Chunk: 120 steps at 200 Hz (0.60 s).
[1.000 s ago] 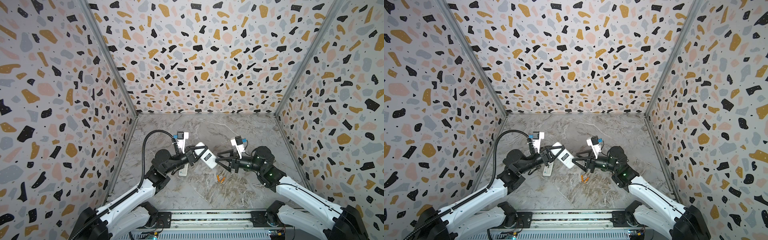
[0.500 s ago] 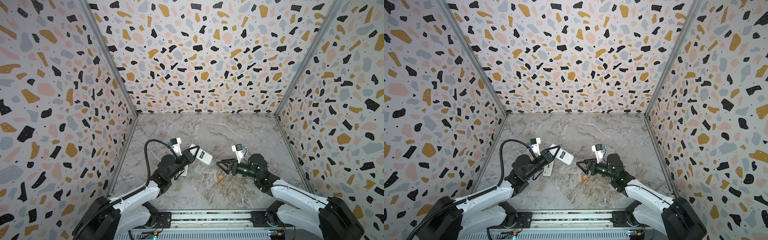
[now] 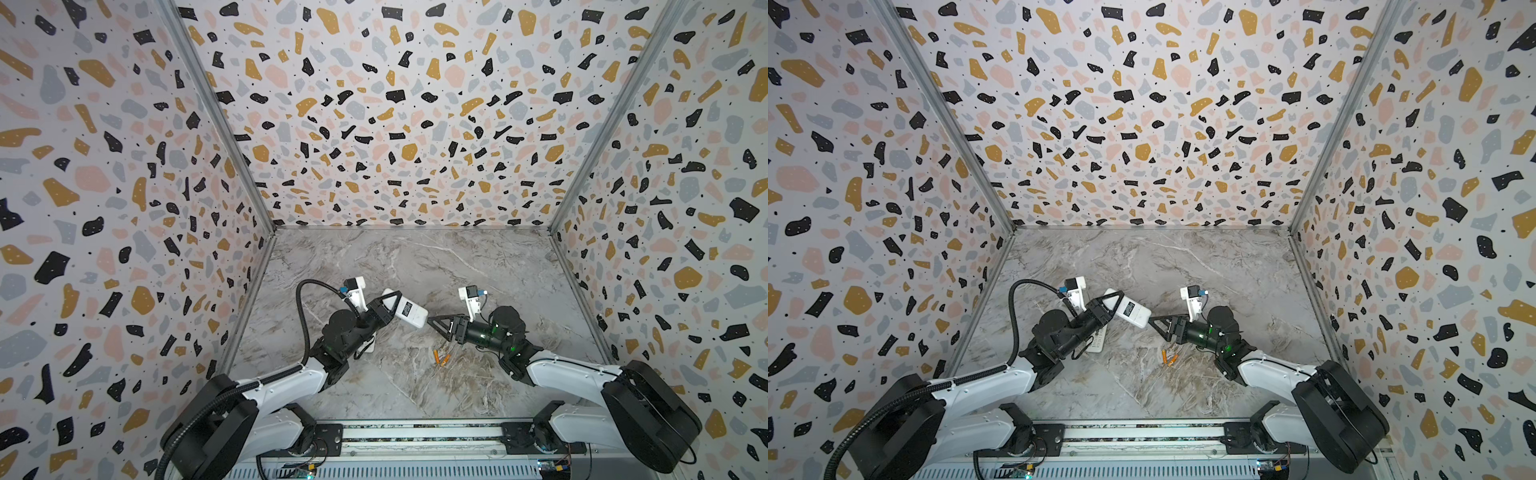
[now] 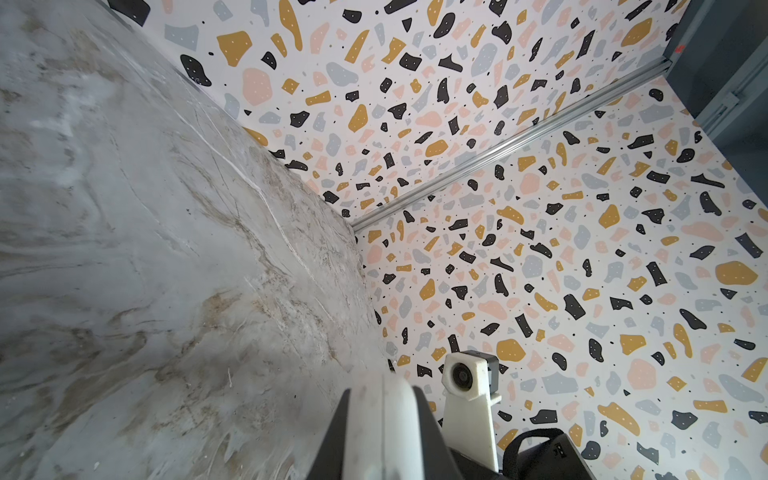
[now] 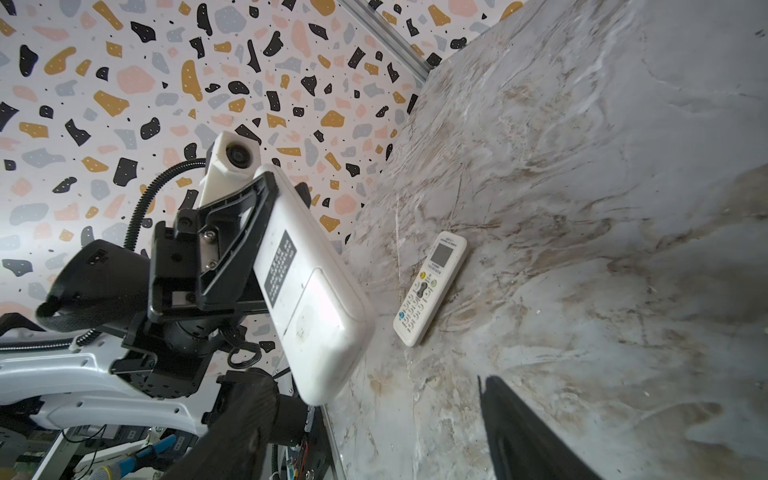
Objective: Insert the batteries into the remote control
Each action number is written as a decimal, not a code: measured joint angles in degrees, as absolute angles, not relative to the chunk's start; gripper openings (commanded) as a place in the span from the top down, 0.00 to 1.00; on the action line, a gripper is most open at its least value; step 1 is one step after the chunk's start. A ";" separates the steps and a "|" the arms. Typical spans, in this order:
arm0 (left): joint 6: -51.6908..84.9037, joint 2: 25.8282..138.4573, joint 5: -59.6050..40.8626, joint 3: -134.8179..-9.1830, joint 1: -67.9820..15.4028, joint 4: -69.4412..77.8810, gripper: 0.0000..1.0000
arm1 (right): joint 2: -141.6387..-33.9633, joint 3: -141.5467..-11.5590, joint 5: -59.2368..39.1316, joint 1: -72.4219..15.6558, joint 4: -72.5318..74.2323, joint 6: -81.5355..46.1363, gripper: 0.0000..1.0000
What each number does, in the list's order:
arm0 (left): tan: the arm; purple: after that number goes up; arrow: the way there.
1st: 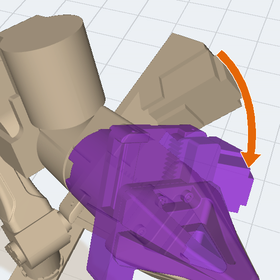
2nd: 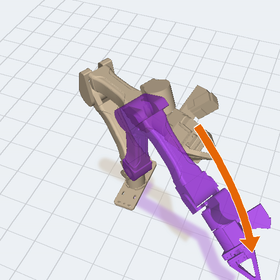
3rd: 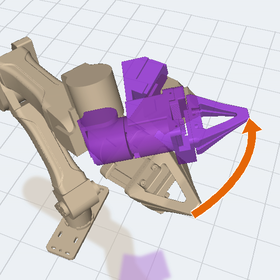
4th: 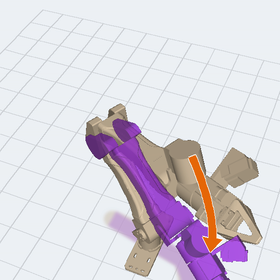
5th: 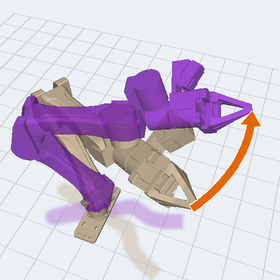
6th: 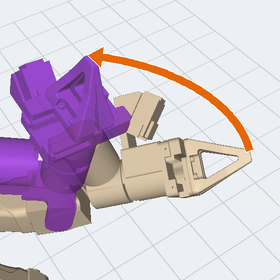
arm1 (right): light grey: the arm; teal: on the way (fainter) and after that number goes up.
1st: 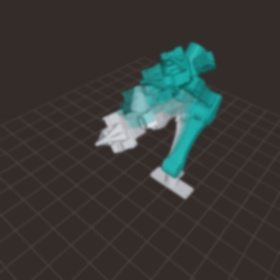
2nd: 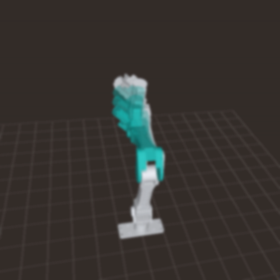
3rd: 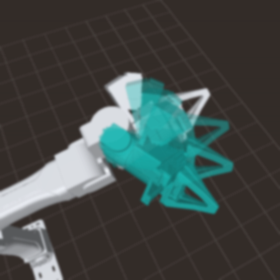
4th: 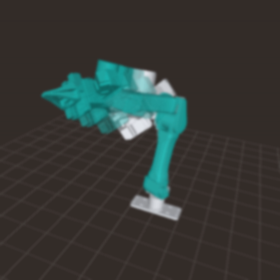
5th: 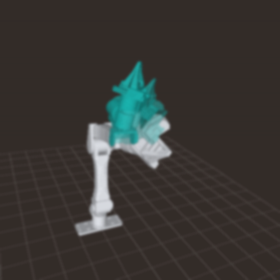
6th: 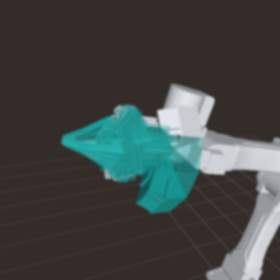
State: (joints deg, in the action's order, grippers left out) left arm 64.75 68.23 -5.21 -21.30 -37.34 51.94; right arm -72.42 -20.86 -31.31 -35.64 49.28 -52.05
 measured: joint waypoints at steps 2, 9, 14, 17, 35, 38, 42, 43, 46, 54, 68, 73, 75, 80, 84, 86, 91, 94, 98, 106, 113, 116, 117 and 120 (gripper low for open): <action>64.75 68.34 -5.21 -21.30 -37.36 52.01 1.00 | -72.51 -20.88 -31.29 -35.66 49.41 -52.07 0.20; 64.88 68.75 -5.21 -21.30 -37.45 52.36 1.00 | -72.86 -20.97 -31.24 -35.77 50.02 -52.34 0.20; 64.99 69.04 -5.21 -21.30 -37.54 52.62 1.00 | -73.14 -21.02 -31.24 -35.81 50.43 -52.51 0.20; 65.04 69.25 -5.21 -21.30 -37.58 52.75 1.00 | -73.34 -21.06 -31.24 -35.88 50.74 -52.62 0.20; 65.36 70.30 -5.23 -21.30 -37.80 53.32 1.00 | -74.56 -21.28 -31.27 -36.03 52.10 -53.30 0.21; 65.39 70.48 -5.23 -21.30 -37.82 53.41 1.00 | -74.85 -21.34 -31.27 -36.05 52.34 -53.45 0.21; 65.43 70.65 -5.23 -21.30 -37.89 53.54 1.00 | -75.13 -21.45 -31.24 -36.10 52.53 -53.56 0.22; 65.43 70.70 -5.21 -21.30 -37.89 53.56 1.00 | -75.26 -21.52 -31.24 -36.12 52.62 -53.63 0.22; 65.43 70.83 -5.23 -21.30 -37.93 53.71 1.00 | -75.48 -21.61 -31.29 -36.16 52.80 -53.76 0.22; 65.47 71.11 -5.23 -21.30 -38.02 54.09 1.00 | -76.23 -21.87 -31.22 -36.32 53.45 -54.13 0.24; 65.58 71.29 -5.23 -21.30 -38.09 54.33 1.00 | -77.58 -22.13 -31.22 -36.51 54.81 -54.74 0.29; 65.60 71.37 -5.23 -21.30 -38.11 54.46 1.00 | -78.19 -22.24 -31.22 -36.67 55.33 -55.05 0.31; 65.60 71.40 -5.26 -21.30 -38.11 54.52 1.00 | -78.46 -22.28 -31.22 -36.69 55.46 -55.07 0.32; 65.63 71.48 -5.26 -21.30 -38.11 54.59 1.00 | -79.07 -22.46 -31.27 -36.80 55.86 -55.33 0.35; 65.63 71.50 -5.26 -21.30 -38.13 54.61 1.00 | -79.66 -22.70 -31.22 -36.88 56.07 -55.42 0.37; 65.63 71.50 -5.26 -21.30 -38.13 54.61 1.00 | -79.85 -22.76 -31.31 -36.93 56.18 -55.53 0.38; 65.63 71.55 -5.28 -21.30 -38.17 54.61 1.00 | -80.62 -23.07 -31.27 -37.08 56.53 -55.66 0.41; 65.63 71.57 -5.28 -21.30 -38.20 54.61 1.00 | -81.12 -23.24 -31.33 -37.19 56.88 -56.07 0.42; 65.63 71.59 -5.30 -21.30 -38.28 54.68 1.00 | -81.69 -23.46 -31.31 -37.28 57.12 -56.05 0.45; 65.49 71.61 -5.26 -21.30 -38.37 54.48 1.00 | -82.96 -23.83 -31.51 -37.47 58.24 -56.64 0.50; 65.49 71.66 -5.15 -21.30 -38.35 54.19 1.00 | -83.83 -23.99 -31.62 -37.63 59.44 -57.04 0.55; 65.49 71.70 -5.15 -21.30 -38.30 54.17 1.00 | -84.18 -24.05 -31.66 -37.65 59.94 -57.34 0.56; 65.49 71.72 -5.13 -21.30 -38.30 54.15 1.00 | -84.25 -24.08 -31.66 -37.65 60.03 -57.30 0.57; 65.39 71.75 -5.06 -21.30 -38.33 54.09 1.00 | -84.58 -24.10 -31.73 -37.71 60.51 -57.49 0.58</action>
State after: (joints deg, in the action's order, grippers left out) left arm 65.39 71.75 -5.06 -21.30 -38.33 54.08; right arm -84.58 -24.10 -31.73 -37.71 60.51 -57.49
